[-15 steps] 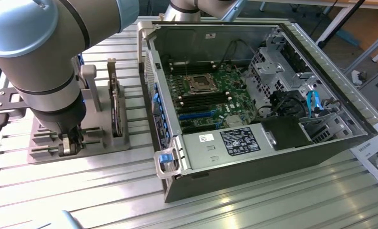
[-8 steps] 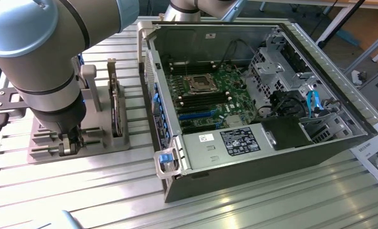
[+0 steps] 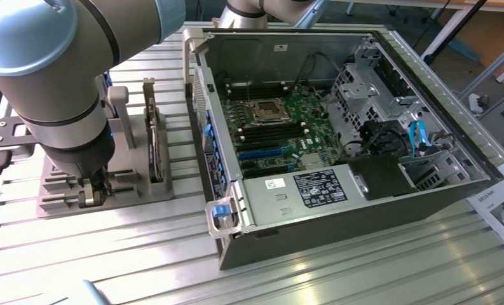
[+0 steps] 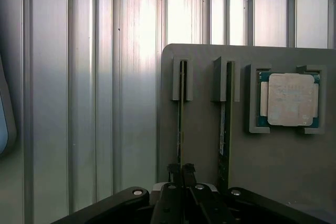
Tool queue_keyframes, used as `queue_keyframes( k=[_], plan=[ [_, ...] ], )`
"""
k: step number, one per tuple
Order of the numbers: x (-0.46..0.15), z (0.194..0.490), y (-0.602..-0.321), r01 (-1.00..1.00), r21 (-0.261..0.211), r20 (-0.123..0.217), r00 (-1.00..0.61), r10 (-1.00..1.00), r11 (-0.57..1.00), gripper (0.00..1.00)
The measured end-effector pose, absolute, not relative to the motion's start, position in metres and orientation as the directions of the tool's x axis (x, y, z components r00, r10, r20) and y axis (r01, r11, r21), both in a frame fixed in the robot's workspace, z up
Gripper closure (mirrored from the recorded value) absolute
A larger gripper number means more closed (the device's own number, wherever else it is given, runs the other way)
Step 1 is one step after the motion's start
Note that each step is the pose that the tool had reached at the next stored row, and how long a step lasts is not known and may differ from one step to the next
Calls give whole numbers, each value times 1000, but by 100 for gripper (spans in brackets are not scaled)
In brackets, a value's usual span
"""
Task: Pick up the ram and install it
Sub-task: 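Pick up the ram and move it above insertion slot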
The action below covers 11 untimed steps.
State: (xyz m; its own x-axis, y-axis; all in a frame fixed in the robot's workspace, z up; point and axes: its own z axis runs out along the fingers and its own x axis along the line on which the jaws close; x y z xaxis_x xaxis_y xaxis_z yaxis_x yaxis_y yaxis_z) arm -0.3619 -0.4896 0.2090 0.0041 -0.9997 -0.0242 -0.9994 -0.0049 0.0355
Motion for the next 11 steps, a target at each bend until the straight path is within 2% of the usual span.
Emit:
queue_keyframes(
  k=[11],
  plan=[
    [-362, 209, -490, -999, 35, -24, -9, -1000, 8, 88]
  ],
)
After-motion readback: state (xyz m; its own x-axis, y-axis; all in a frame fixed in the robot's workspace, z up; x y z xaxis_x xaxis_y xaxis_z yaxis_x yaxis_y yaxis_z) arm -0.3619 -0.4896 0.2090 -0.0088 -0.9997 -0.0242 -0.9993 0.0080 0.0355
